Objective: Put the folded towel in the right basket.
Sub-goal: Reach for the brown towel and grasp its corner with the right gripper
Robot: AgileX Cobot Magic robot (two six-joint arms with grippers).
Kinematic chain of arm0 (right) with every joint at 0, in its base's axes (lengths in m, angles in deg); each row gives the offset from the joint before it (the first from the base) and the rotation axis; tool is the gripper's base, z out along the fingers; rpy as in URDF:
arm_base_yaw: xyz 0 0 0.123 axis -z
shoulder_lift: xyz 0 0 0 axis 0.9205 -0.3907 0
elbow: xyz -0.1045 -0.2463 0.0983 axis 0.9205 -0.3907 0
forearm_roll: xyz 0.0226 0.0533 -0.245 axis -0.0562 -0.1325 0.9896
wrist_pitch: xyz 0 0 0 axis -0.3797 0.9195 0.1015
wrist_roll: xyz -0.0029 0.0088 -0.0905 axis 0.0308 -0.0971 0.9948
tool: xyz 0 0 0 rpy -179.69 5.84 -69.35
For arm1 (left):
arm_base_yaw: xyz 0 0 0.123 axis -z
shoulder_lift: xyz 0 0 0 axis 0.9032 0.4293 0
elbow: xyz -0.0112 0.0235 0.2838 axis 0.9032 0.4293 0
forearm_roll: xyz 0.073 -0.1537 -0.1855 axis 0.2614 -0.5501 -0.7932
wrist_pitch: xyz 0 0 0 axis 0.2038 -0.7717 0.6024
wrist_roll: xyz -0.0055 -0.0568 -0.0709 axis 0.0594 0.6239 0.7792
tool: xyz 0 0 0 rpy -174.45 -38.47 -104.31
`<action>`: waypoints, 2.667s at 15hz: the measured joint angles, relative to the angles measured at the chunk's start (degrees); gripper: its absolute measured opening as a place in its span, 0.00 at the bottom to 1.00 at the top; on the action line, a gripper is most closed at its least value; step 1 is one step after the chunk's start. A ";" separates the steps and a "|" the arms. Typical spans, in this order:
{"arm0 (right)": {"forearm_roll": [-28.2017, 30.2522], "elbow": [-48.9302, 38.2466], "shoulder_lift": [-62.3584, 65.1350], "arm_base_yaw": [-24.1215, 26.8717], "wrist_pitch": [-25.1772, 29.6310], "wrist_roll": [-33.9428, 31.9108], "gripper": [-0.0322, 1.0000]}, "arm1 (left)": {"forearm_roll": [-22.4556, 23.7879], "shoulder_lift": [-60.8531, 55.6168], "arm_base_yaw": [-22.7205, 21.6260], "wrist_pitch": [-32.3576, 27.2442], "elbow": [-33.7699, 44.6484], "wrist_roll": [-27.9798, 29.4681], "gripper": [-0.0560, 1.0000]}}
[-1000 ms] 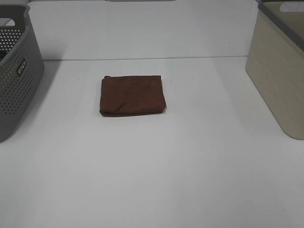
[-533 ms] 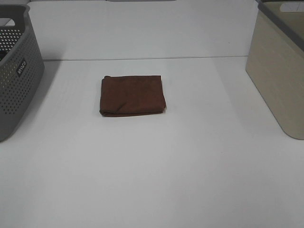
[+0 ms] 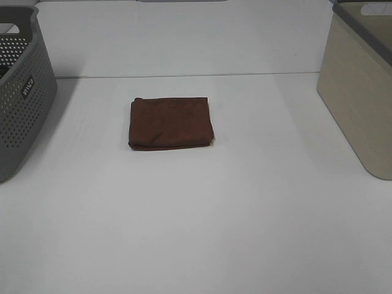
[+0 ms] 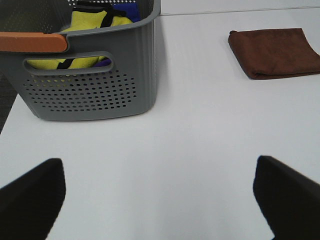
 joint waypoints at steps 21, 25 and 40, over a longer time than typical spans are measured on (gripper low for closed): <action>-0.46 16.44 -37.30 0.00 -15.41 0.00 0.67 | 0.00 0.00 0.00 0.00 0.00 0.00 0.97; -1.55 31.17 -58.38 0.00 -15.41 0.11 0.67 | 0.00 0.00 0.00 0.00 0.00 0.00 0.97; -21.83 75.75 -115.85 -15.18 -1.72 10.03 0.67 | 0.00 0.00 0.00 0.00 0.00 0.00 0.97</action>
